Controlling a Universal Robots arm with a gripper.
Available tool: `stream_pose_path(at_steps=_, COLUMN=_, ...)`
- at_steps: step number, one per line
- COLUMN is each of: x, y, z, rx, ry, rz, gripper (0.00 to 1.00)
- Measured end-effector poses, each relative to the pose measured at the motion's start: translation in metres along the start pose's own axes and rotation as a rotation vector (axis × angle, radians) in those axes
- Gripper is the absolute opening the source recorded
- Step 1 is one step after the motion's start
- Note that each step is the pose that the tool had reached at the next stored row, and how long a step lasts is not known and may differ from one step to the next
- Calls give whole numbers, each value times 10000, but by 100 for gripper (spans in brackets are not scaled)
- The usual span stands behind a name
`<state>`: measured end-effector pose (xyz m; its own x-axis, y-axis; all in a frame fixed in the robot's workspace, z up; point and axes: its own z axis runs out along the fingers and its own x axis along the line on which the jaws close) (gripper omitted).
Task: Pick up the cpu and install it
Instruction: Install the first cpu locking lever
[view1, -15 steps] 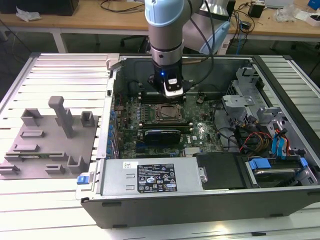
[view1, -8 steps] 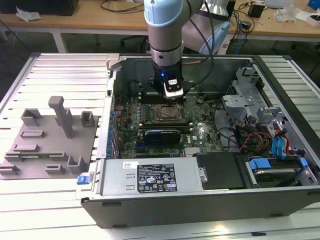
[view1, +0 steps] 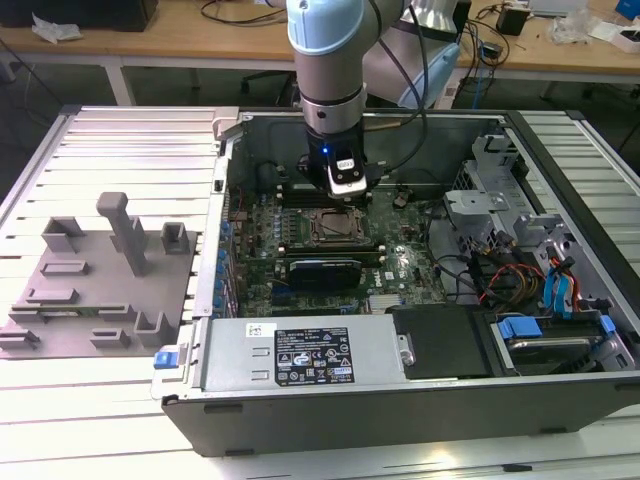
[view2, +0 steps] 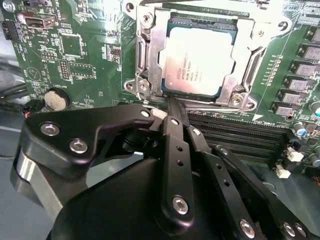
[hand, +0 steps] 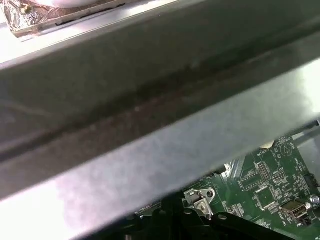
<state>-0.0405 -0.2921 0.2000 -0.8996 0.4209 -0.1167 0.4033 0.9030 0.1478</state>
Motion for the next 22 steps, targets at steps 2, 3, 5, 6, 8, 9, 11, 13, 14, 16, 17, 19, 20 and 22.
stream_pose_path(at_steps=2, x=0, y=0, z=1, rx=6, ry=-5, rz=1, gripper=11)
stream_pose_path(at_steps=3, x=0, y=1, z=0, rx=7, ry=-5, rz=0, gripper=11)
stream_pose_path(at_steps=5, x=-6, y=9, z=-51, rx=7, ry=-6, rz=-1, gripper=11)
stream_pose_path(at_steps=6, x=-8, y=14, z=-77, rx=7, ry=-6, rz=0, gripper=11)
stream_pose_path(at_steps=8, x=-9, y=31, z=-124, rx=8, ry=-6, rz=1, gripper=11)
stream_pose_path(at_steps=9, x=-6, y=43, z=-131, rx=7, ry=-7, rz=0, gripper=11)
stream_pose_path(at_steps=11, x=5, y=69, z=-139, rx=6, ry=-7, rz=0, gripper=11)
stream_pose_path(at_steps=13, x=9, y=79, z=-144, rx=8, ry=-8, rz=-1, gripper=11)
stream_pose_path(at_steps=14, x=10, y=82, z=-144, rx=4, ry=-12, rz=-1, gripper=11)
stream_pose_path(at_steps=16, x=15, y=88, z=-143, rx=0, ry=-19, rz=-1, gripper=11)
stream_pose_path(at_steps=17, x=21, y=91, z=-144, rx=-2, ry=-28, rz=-2, gripper=11)
stream_pose_path(at_steps=19, x=43, y=89, z=-146, rx=-20, ry=-62, rz=-5, gripper=11)
stream_pose_path(at_steps=20, x=55, y=84, z=-149, rx=-29, ry=-83, rz=-6, gripper=11)
stream_pose_path(at_steps=22, x=62, y=81, z=-146, rx=-45, ry=-104, rz=-46, gripper=11)
